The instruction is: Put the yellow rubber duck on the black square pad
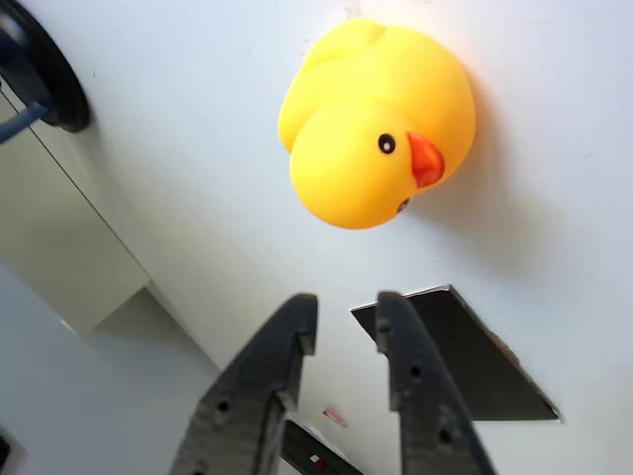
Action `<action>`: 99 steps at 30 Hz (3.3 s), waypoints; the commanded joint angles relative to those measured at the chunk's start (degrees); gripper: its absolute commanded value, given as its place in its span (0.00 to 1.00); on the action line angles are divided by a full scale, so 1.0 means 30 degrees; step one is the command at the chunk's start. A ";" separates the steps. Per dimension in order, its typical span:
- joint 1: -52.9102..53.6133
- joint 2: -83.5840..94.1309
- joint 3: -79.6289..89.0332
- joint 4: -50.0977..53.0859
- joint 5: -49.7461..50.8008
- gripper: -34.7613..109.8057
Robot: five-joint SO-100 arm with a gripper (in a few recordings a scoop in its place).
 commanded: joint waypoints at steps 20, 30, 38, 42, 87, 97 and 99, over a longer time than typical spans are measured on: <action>0.0352 0.0205 -0.0059 -0.0439 -0.0410 0.47; 0.0322 -0.0029 0.0176 -0.3574 -0.0381 0.47; 0.0293 -0.6562 -0.2168 -0.3545 -0.0322 0.47; 0.0293 -0.9639 -0.4717 -0.3340 -0.0234 0.47; -0.1230 -1.3418 -0.5479 0.0996 -0.0352 0.47; -0.1318 -1.3623 -0.5215 0.1172 -0.0322 0.47; -0.1377 -1.3623 -0.5215 0.1172 -0.0322 0.47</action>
